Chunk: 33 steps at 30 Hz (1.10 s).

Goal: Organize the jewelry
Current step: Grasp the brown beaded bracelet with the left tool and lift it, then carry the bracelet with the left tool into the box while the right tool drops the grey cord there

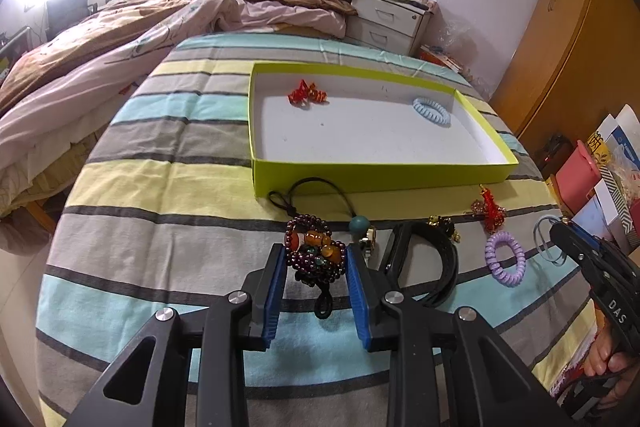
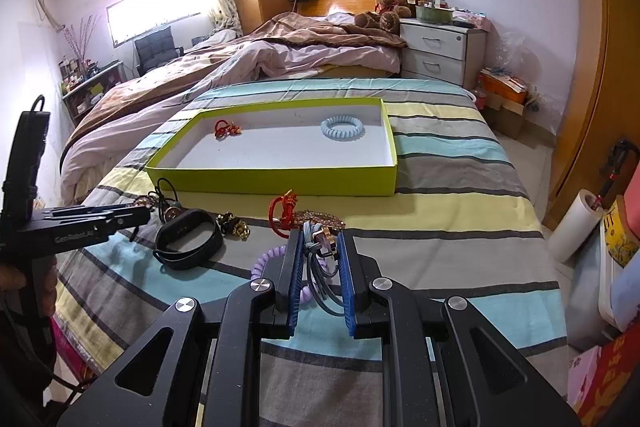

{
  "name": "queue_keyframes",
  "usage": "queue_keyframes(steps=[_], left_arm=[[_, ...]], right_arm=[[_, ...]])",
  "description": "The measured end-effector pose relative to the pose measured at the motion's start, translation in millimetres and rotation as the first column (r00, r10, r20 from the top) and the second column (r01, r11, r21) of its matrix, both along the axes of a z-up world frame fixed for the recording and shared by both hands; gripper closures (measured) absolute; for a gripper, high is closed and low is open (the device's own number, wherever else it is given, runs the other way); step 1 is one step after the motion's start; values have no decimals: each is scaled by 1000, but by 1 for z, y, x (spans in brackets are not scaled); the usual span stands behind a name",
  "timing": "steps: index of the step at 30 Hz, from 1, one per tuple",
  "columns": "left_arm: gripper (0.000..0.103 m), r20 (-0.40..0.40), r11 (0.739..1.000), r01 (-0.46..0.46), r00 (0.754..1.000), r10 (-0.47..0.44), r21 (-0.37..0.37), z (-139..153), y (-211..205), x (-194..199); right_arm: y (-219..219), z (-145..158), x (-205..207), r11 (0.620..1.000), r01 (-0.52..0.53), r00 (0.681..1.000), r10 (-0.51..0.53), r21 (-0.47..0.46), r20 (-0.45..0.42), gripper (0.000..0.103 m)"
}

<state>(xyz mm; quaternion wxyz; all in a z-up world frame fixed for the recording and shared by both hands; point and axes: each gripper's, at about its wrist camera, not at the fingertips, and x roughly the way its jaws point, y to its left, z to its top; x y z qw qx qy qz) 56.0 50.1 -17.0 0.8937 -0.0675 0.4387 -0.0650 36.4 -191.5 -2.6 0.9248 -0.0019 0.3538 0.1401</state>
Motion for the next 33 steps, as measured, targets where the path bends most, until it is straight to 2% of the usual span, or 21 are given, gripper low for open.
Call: queue_keyframes(steps=[16, 25, 33], left_arm=[[73, 83, 999, 17, 996, -20, 33, 40, 2, -1], [73, 112, 997, 42, 993, -49, 62, 56, -1, 23], [73, 92, 997, 42, 995, -48, 65, 52, 0, 62]], right_arm=[[6, 27, 7, 999, -25, 998, 27, -22, 62, 85], [13, 45, 45, 998, -59, 996, 60, -12, 68, 85], [33, 47, 103, 994, -103, 994, 104, -30, 30, 85]])
